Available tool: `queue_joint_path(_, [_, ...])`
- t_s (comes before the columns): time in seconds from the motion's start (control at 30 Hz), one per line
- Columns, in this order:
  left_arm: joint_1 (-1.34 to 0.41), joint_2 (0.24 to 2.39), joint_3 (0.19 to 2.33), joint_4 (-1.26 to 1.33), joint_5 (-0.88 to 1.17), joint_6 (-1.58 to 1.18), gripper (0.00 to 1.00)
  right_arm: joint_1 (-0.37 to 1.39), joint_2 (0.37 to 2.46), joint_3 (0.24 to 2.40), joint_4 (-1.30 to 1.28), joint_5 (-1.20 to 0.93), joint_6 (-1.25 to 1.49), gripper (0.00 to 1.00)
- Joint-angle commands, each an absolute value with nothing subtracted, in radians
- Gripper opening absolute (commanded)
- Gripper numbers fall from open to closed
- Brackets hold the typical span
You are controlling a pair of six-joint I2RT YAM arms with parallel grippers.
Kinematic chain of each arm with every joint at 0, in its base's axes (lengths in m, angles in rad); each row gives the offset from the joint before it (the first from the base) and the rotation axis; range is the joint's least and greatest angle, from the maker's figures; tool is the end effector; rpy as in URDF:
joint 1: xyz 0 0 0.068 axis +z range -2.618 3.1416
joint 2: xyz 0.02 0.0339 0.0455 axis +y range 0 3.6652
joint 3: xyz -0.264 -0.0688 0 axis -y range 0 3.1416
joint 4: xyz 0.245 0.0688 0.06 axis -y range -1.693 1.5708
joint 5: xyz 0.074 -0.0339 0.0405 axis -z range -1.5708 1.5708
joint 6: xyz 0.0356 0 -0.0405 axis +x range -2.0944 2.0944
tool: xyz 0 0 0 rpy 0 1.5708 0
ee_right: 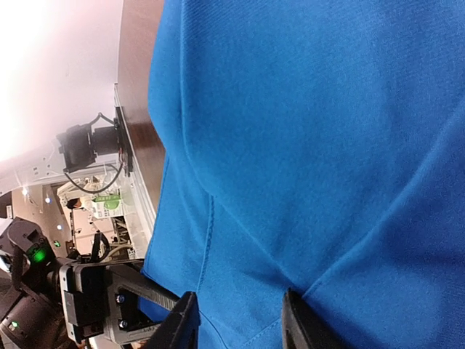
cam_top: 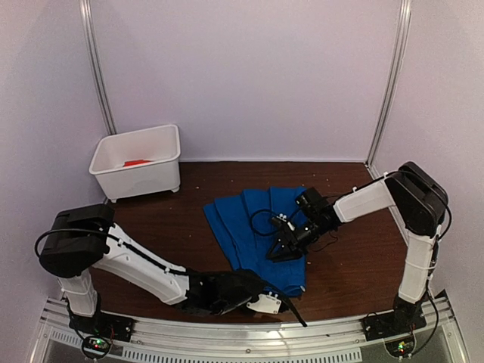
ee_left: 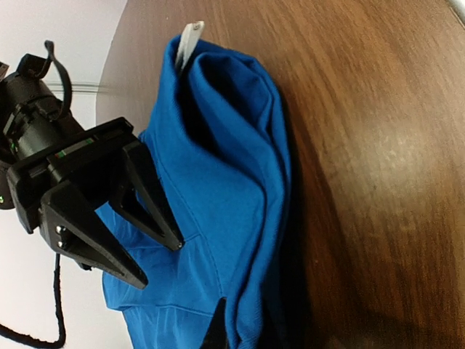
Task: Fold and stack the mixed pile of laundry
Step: Pick up the rectangle-folded skirt from the center of the board.
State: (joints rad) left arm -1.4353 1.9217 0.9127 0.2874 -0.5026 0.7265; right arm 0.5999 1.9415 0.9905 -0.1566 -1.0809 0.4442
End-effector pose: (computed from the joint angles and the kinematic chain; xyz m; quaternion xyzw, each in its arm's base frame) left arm 0.0671 -0.3653 0.1165 0.7306 0.5057 0.0740 0.4528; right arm 0.2690 0.2220 0.1138 0.1826 -0.8229 -0.5322 0.0791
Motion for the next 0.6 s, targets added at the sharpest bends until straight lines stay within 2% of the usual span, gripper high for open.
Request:
queue_joint_path(0.0, [-1.436, 1.799, 0.947, 0.140, -0.431, 0.643, 0.00, 0.598, 1.886, 1.123, -0.326, -1.009, 0.365, 0.43])
queue_joint_path(0.27, [-1.436, 1.610, 1.028, -0.286, -0.102, 0.420, 0.00, 0.492, 1.935, 1.445, -0.577, -0.858, 0.203, 0.53])
queue_joint_path(0.57, [-1.405, 1.505, 1.060, -0.403, 0.119, 0.337, 0.00, 0.487, 2.185, 1.724, -0.651, -0.792, 0.097, 0.54])
